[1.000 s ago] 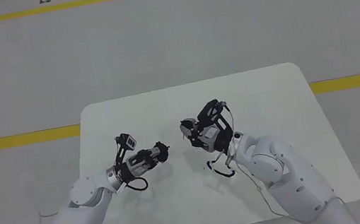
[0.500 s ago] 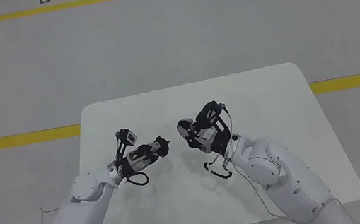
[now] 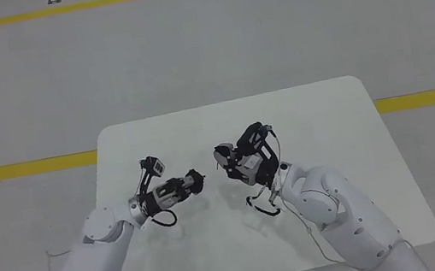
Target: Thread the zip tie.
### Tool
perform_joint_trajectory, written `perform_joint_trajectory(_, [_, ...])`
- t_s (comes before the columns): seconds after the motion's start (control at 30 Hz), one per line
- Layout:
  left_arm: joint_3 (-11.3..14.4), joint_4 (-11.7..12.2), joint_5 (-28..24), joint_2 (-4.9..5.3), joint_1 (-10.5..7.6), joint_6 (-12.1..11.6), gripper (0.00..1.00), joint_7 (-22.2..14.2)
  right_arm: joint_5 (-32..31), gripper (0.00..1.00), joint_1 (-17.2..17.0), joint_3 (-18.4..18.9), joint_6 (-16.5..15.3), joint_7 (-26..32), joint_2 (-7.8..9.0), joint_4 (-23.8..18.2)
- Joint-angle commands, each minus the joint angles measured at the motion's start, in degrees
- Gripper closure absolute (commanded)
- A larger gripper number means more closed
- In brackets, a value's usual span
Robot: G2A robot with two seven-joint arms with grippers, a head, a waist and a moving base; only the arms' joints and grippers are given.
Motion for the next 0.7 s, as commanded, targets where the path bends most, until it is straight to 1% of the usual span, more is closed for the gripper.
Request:
perform_joint_trajectory(0.0, [-0.3,0.1,0.3,-0.33,0.06,0.0,1.0,-0.4,0.0,1.0,0.0,0.0,0.0,0.0,0.0,0.0])
perform_joint_trajectory(0.3, [-0.3,0.1,0.3,-0.33,0.06,0.0,1.0,-0.4,0.0,1.0,-0.1,-0.3,0.2,-0.4,-0.04,0.0])
perform_joint_trajectory(0.33, [-0.3,0.1,0.3,-0.33,0.06,0.0,1.0,-0.4,-0.8,1.0,-0.1,-0.6,1.2,-1.2,-0.11,0.1])
perform_joint_trajectory(0.37, [-0.3,0.1,0.3,-0.33,0.06,0.0,1.0,-0.4,-1.8,1.0,-0.2,-1.3,2.9,-2.5,-0.27,0.2])
perform_joint_trajectory(0.47, [-0.3,0.1,0.3,-0.33,0.06,0.0,1.0,-0.4,-3.7,1.0,0.2,-4.3,7.1,-5.2,-0.94,0.9])
perform_joint_trajectory(0.53, [-0.3,0.1,0.3,-0.33,0.06,0.0,1.0,-0.4,-4.4,1.0,0.7,-6.0,9.0,-6.2,-1.33,1.3])
perform_joint_trajectory(0.67, [-0.3,0.1,0.3,-0.33,0.06,0.0,1.0,-0.4,-6.6,1.0,0.9,-7.8,12.6,-7.5,-1.78,1.5])
